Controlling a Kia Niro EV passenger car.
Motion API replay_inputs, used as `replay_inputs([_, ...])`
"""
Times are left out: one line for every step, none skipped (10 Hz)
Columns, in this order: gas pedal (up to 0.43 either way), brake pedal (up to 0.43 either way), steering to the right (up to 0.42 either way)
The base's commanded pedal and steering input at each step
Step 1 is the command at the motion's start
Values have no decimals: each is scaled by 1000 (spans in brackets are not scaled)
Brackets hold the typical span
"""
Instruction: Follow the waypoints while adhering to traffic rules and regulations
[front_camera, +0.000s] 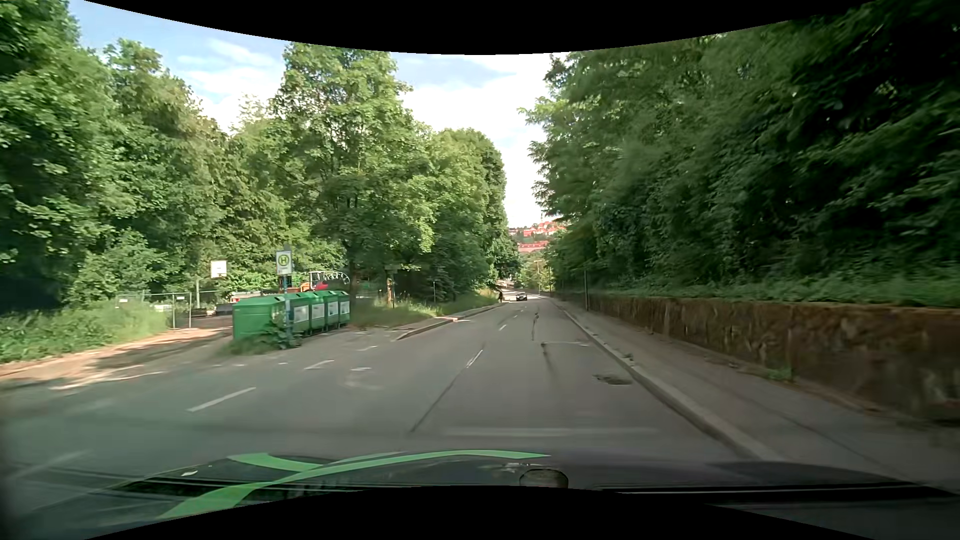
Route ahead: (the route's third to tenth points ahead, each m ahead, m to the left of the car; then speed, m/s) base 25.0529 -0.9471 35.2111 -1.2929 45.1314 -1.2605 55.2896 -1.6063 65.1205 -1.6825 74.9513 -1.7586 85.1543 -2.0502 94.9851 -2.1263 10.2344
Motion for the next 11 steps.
replay_inputs([8, 0, 34])
replay_inputs([20, 0, 33])
replay_inputs([28, 0, 32])
replay_inputs([79, 0, 30])
replay_inputs([98, 0, 27])
replay_inputs([98, 0, 25])
replay_inputs([98, 0, 23])
replay_inputs([98, 0, 21])
replay_inputs([98, 0, 17])
replay_inputs([98, 0, 11])
replay_inputs([98, 0, 7])
